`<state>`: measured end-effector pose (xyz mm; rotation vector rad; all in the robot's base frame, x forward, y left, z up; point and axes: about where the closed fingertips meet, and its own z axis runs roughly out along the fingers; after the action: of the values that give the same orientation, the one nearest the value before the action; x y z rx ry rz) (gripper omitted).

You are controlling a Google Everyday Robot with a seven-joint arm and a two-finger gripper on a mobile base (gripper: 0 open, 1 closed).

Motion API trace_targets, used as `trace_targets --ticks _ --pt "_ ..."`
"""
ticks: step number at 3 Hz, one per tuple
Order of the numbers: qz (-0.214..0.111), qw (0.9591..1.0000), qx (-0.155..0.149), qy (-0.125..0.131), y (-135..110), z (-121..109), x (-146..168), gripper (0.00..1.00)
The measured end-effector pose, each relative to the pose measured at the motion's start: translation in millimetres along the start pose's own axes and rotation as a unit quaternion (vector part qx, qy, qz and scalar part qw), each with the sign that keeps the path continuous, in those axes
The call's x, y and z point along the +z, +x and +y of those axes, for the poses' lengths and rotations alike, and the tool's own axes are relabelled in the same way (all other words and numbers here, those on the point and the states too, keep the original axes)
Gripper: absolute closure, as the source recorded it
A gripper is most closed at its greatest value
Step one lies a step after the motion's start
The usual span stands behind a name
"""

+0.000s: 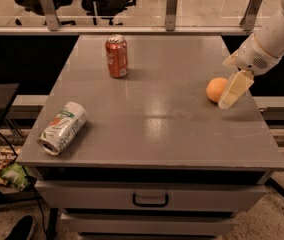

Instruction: Pick orange

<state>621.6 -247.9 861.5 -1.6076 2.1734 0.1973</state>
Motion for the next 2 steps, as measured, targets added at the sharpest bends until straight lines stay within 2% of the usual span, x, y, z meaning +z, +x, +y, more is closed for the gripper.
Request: trace_targets --ticks 2 --pt "-0.006 0.9996 -0.016 -0.024 -8.1 10.6 4.7 0.59"
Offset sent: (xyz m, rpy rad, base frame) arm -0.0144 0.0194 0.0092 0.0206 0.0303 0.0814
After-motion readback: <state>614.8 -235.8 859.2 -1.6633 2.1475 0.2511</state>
